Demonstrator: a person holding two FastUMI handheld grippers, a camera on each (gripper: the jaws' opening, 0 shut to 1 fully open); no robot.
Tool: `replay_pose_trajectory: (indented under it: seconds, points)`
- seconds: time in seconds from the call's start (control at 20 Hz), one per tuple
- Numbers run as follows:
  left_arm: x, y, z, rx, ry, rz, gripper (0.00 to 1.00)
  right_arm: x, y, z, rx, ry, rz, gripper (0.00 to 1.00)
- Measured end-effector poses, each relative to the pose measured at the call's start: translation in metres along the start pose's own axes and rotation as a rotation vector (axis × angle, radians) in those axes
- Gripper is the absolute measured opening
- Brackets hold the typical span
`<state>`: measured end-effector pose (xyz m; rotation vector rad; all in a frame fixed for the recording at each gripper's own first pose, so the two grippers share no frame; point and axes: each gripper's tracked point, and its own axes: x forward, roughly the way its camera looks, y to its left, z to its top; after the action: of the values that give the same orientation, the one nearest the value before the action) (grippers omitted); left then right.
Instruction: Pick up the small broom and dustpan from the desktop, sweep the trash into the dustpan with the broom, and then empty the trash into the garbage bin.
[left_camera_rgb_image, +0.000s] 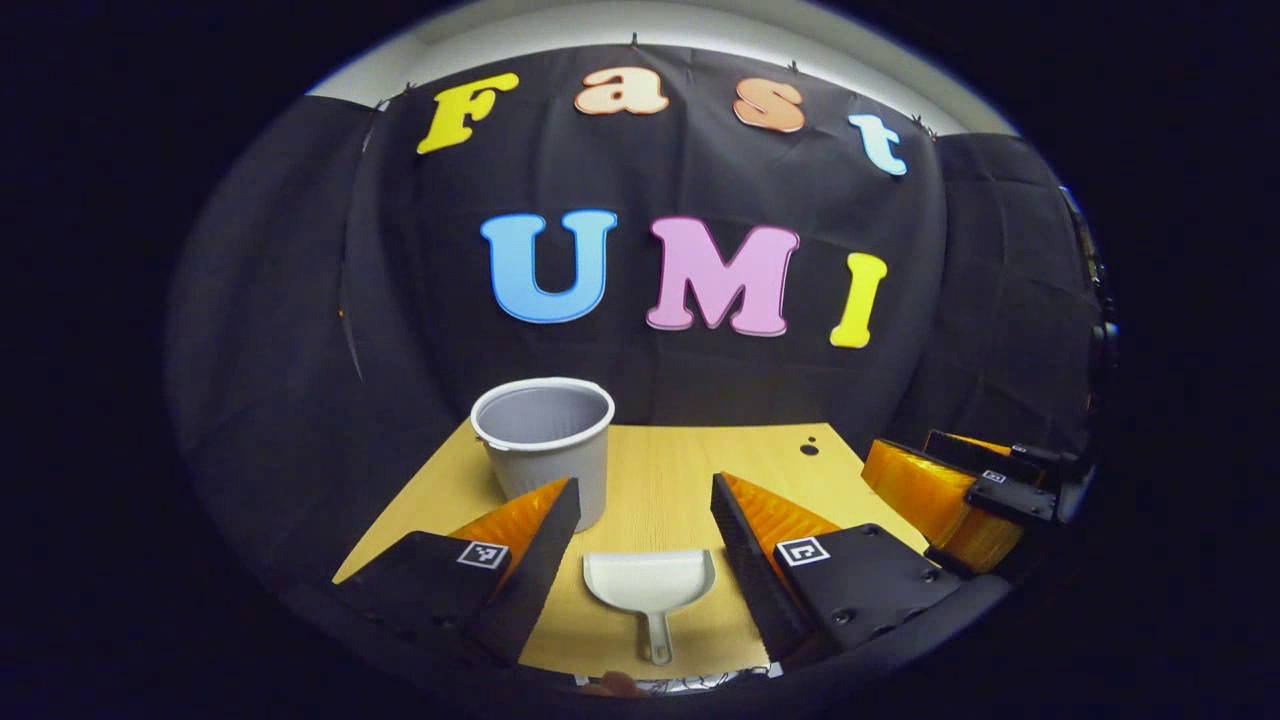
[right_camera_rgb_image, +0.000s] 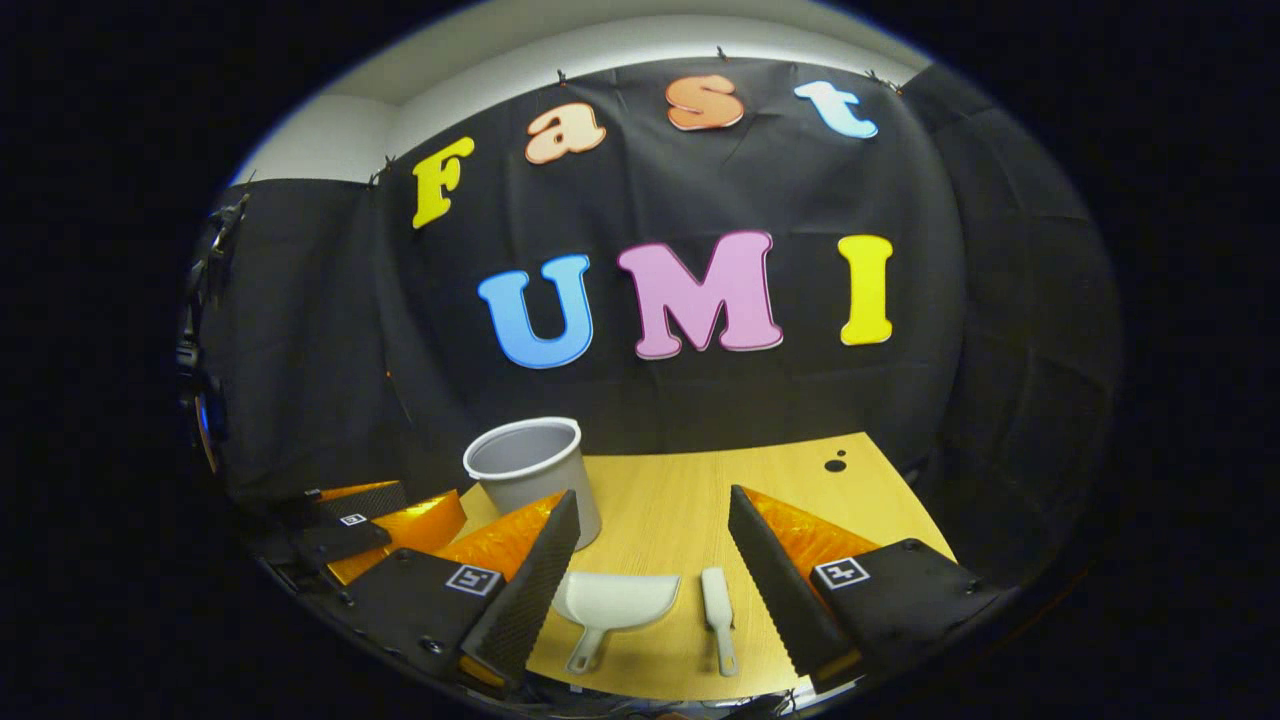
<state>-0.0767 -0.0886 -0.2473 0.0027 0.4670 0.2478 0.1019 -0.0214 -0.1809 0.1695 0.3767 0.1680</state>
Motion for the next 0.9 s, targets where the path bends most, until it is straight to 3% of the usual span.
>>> replay_pose_trajectory:
  seconds: [0.1, 0.25, 0.45, 0.9]
  points:
    - [-0.015, 0.012, -0.001, -0.028, -0.063, -0.014, 0.8, -0.015, 0.005, 0.024, -0.015, -0.12, -0.024, 0.98]
    - [-0.017, 0.012, 0.002, -0.028, -0.116, -0.005, 0.8, -0.026, 0.005, 0.038, -0.133, -0.258, -0.047, 0.97]
    - [-0.026, 0.012, 0.003, -0.047, -0.141, -0.012, 0.8, -0.021, 0.025, 0.021, -0.109, -0.199, 0.01, 0.97]
    - [-0.023, 0.015, 0.016, -0.042, -0.25, -0.001, 0.78, -0.015, 0.011, 0.038, -0.107, -0.247, -0.05, 0.96]
